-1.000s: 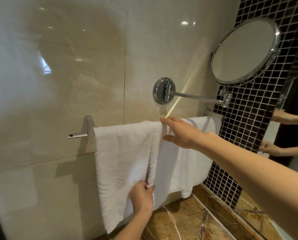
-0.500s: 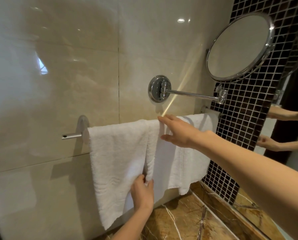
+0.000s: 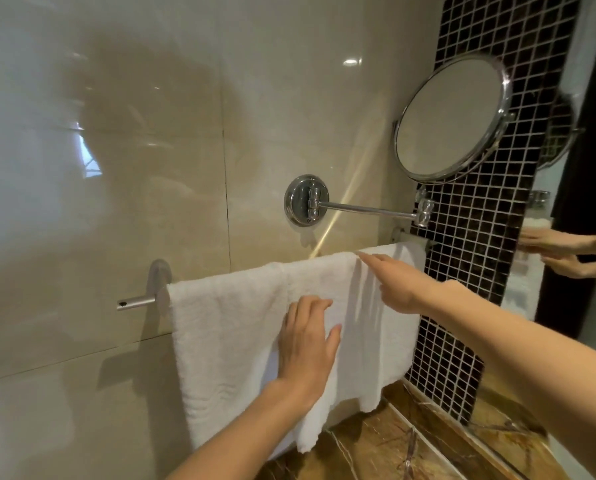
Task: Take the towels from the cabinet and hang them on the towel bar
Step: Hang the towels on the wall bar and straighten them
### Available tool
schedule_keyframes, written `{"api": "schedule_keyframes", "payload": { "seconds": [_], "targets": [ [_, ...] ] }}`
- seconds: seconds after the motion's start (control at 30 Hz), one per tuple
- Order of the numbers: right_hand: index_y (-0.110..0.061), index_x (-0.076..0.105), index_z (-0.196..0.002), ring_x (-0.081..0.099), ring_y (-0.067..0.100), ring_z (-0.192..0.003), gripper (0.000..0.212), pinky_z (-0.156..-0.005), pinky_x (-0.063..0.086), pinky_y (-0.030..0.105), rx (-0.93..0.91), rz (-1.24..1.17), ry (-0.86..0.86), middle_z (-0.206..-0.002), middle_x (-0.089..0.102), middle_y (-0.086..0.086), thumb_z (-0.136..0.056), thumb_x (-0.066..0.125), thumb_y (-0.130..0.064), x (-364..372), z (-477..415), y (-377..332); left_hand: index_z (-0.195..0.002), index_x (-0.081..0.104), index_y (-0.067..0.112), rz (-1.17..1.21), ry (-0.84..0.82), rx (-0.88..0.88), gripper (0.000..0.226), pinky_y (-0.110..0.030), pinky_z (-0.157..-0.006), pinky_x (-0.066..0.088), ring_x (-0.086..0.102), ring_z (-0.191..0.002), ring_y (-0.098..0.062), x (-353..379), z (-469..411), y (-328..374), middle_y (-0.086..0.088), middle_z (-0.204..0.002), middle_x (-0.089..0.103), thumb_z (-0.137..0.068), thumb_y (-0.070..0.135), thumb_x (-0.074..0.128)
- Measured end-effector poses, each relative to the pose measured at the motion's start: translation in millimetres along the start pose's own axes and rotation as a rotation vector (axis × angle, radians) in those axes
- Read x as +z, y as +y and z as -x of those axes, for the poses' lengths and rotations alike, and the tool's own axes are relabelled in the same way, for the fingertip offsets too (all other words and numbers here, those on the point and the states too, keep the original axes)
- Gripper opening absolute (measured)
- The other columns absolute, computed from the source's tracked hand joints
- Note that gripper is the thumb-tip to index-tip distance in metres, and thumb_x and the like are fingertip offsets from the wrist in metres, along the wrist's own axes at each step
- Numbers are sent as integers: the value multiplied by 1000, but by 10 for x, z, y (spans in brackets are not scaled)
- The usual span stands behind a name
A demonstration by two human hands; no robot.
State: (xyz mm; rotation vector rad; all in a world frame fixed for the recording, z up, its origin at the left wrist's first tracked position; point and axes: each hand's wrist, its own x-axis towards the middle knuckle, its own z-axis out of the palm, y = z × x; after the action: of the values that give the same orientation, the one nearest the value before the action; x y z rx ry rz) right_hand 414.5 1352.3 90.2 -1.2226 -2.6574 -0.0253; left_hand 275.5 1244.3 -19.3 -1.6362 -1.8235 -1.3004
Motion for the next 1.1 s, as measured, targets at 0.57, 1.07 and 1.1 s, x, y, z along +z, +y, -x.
{"api": "schedule_keyframes", "payload": {
  "seconds": [0.57,1.07,1.1],
  "targets": [
    [-25,2,-153,-7,27,-148,84,-120,5,40,77,-47,-40,-161,-8,6,-85,33,12,89,-423,426,-116,52,18,-587,-391,158,35,-37,-70,32,59,-100,-33,162,-1269,147,-10,-112,61,-101,41,31],
    [-22,6,-153,3,20,-148,82,-119,10,35,-140,-78,128,-161,1,5,-83,42,2,3,-260,-101,-114,59,11,-640,-333,48,44,-41,-87,37,53,-107,-33,-250,-1223,159,-15,-117,59,-98,39,29],
    [-21,5,-153,3,20,-148,83,-120,10,34,-176,-71,124,-161,1,6,-83,42,2,-3,-266,-198,-114,59,10,-636,-348,22,46,-40,-86,38,54,-107,-34,-344,-1228,119,-15,-117,59,-98,41,29]
  ]
}}
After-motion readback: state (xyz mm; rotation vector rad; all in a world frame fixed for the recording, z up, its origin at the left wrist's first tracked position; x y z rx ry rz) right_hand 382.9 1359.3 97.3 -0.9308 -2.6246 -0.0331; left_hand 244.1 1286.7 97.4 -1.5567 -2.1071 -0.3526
